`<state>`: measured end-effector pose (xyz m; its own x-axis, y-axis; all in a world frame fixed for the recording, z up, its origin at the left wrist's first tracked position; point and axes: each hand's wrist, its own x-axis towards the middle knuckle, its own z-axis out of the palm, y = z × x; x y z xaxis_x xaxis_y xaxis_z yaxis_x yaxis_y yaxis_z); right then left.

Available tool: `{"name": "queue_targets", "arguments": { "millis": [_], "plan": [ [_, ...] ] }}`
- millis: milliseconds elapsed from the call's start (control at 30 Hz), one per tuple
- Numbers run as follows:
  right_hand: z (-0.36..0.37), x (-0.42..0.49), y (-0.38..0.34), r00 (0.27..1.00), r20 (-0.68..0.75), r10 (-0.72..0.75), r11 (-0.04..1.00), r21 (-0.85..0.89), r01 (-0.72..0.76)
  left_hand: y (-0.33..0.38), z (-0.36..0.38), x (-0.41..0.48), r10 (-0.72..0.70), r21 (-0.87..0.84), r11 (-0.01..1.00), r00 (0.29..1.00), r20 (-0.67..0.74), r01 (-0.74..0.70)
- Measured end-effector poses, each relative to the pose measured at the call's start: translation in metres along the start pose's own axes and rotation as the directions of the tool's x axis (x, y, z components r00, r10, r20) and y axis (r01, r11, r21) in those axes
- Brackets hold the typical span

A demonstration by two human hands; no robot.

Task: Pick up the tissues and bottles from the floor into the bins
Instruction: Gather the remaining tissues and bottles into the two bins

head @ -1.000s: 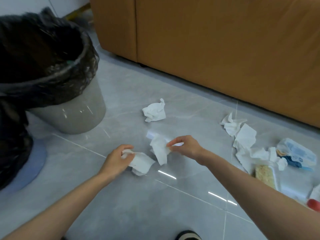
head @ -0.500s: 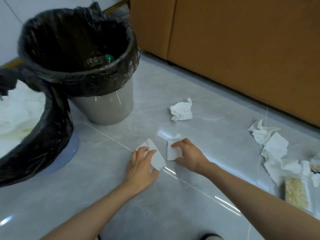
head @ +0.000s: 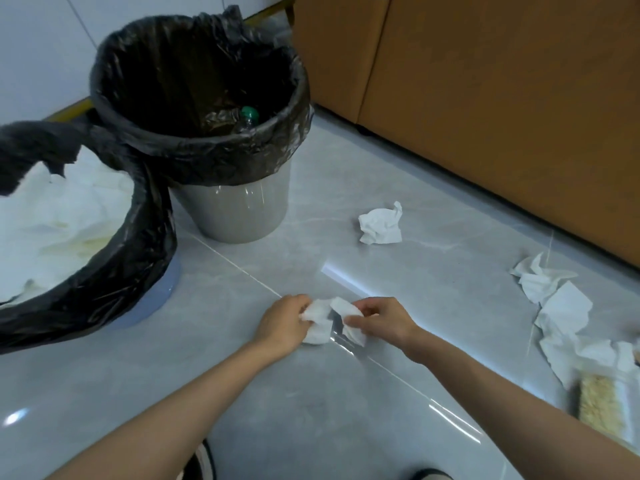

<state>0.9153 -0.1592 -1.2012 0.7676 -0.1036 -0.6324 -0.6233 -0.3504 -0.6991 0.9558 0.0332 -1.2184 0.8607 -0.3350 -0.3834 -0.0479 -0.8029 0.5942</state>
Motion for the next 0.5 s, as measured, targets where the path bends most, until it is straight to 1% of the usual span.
{"name": "queue_targets", "arguments": {
  "millis": [67,100,167,233,300,367,433,500],
  "plan": [
    [0.001,-0.008,-0.02,0.999,0.031,-0.014,0.971,0.241,0.006,0.011,-0.021,-0.001,-0.082,-0.256,0.965,0.991,-0.107,0.052],
    [0.002,-0.012,-0.032,0.998,0.052,-0.04,0.946,0.324,0.021,0.018,-0.035,-0.002,-0.11,-0.368,0.929,0.982,-0.153,0.046],
    [0.004,-0.021,-0.061,0.991,0.084,-0.102,0.887,0.46,0.052,0.032,-0.062,-0.004,-0.114,-0.506,0.862,0.964,-0.24,-0.024],
    [0.009,-0.03,-0.092,0.979,0.096,-0.179,0.838,0.536,0.101,0.044,-0.091,-0.012,-0.105,-0.575,0.81,0.938,-0.331,-0.112],
    [0.014,-0.039,-0.127,0.957,0.09,-0.275,0.808,0.562,0.179,0.055,-0.121,-0.025,-0.083,-0.601,0.77,0.899,-0.43,-0.216],
    [0.019,-0.051,-0.163,0.922,0.077,-0.38,0.78,0.562,0.275,0.062,-0.15,-0.042,-0.054,-0.588,0.745,0.849,-0.526,-0.316],
    [0.026,-0.063,-0.195,0.874,0.068,-0.481,0.755,0.539,0.374,0.063,-0.175,-0.059,-0.042,-0.531,0.758,0.785,-0.618,-0.378],
    [0.04,-0.074,-0.224,0.821,0.078,-0.566,0.736,0.496,0.461,0.055,-0.2,-0.077,-0.03,-0.436,0.793,0.688,-0.725,-0.426]
  ]
}}
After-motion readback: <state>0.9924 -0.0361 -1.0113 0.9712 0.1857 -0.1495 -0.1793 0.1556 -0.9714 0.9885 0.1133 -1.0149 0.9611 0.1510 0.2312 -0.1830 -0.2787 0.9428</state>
